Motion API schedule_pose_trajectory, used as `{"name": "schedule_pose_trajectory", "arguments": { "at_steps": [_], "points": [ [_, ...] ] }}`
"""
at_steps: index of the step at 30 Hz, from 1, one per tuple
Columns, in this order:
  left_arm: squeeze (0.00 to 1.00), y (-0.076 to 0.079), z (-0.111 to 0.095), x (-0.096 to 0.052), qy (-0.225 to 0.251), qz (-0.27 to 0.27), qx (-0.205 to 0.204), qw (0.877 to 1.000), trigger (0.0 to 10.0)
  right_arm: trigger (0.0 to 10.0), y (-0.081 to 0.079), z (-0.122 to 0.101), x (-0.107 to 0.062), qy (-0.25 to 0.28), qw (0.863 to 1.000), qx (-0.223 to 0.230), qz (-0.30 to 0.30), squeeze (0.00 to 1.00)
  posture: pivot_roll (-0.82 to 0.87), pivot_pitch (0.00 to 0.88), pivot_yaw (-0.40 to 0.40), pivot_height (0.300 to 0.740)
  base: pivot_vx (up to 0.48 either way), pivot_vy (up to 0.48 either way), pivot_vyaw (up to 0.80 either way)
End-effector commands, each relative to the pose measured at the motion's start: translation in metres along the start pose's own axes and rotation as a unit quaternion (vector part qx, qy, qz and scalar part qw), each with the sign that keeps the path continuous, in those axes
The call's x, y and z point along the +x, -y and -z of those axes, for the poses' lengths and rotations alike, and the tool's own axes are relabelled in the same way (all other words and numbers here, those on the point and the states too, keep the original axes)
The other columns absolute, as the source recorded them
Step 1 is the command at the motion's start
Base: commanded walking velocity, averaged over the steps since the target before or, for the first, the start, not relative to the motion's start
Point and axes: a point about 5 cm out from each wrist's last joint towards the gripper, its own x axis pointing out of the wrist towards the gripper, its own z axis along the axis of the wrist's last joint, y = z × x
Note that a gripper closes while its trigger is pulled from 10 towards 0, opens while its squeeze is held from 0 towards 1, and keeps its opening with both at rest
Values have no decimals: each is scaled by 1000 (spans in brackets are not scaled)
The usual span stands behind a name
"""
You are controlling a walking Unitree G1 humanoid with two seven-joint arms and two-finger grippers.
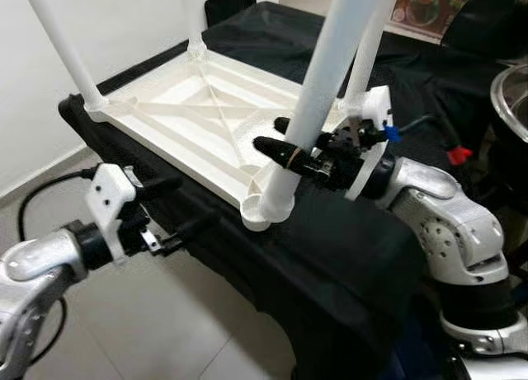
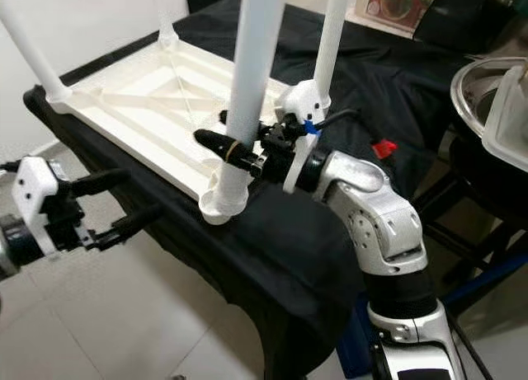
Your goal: Building children table
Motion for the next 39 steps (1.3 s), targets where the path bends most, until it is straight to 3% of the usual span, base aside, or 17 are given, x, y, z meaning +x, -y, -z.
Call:
{"name": "schedule_pose_trajectory", "arguments": {
  "at_steps": [1, 6, 12, 16, 18, 24, 27, 32, 36, 39],
  "points": [
    [0, 5, -2, -5, -8, 20, -3, 1000, 10000, 10000, 1, -3, 8, 7, 999, -15, -35, 0, 13, 229, -14, 740, 0, 0, 0],
    [0, 18, 0, -7, -9, 32, -19, 999, 10000, 10000, 7, -11, 26, 7, 996, -28, -90, 0, 33, 263, -24, 740, 0, 0, 0],
    [0, 35, 6, -6, -19, 60, -31, 998, 10000, 10000, 7, -9, 34, -24, 989, -46, -142, 0, 30, 279, -26, 740, 0, 0, 0],
    [0, 32, 9, -9, -32, 47, -16, 998, 10000, 10000, 8, -10, 36, -49, 983, -66, -166, 0, 28, 280, -28, 740, 0, 0, 0],
    [0, 24, 9, -13, -42, 26, 11, 999, 10000, 10000, 7, -16, 40, -59, 977, -82, -189, 0, 17, 273, -33, 740, 0, 0, 0],
    [0, 18, 7, -15, -40, 12, 34, 999, 10000, 10000, 5, -21, 49, -70, 973, -100, -197, 0, 5, 259, -45, 740, 0, 0, 0],
    [0, 13, 0, -17, -29, 10, 51, 998, 10000, 10000, 11, -10, 58, -109, 978, -99, -148, 0, -1, 247, -57, 740, 0, 0, 0],
    [0, 12, -1, -18, -28, 10, 54, 998, 10000, 10000, 13, -9, 58, -114, 978, -100, -143, 0, -2, 246, -58, 740, 0, 0, 0],
    [0, 8, -4, -23, -27, 12, 68, 997, 10000, 10000, 22, 11, 57, -139, 987, -64, -41, 0, -7, 241, -67, 740, 0, 0, 0],
    [0, 4, -4, -23, -24, 1, 72, 997, 10000, 10000, 22, 22, 53, -155, 987, -42, -2, 0, -11, 242, -66, 740, 0, 0, 0]
  ]
}}
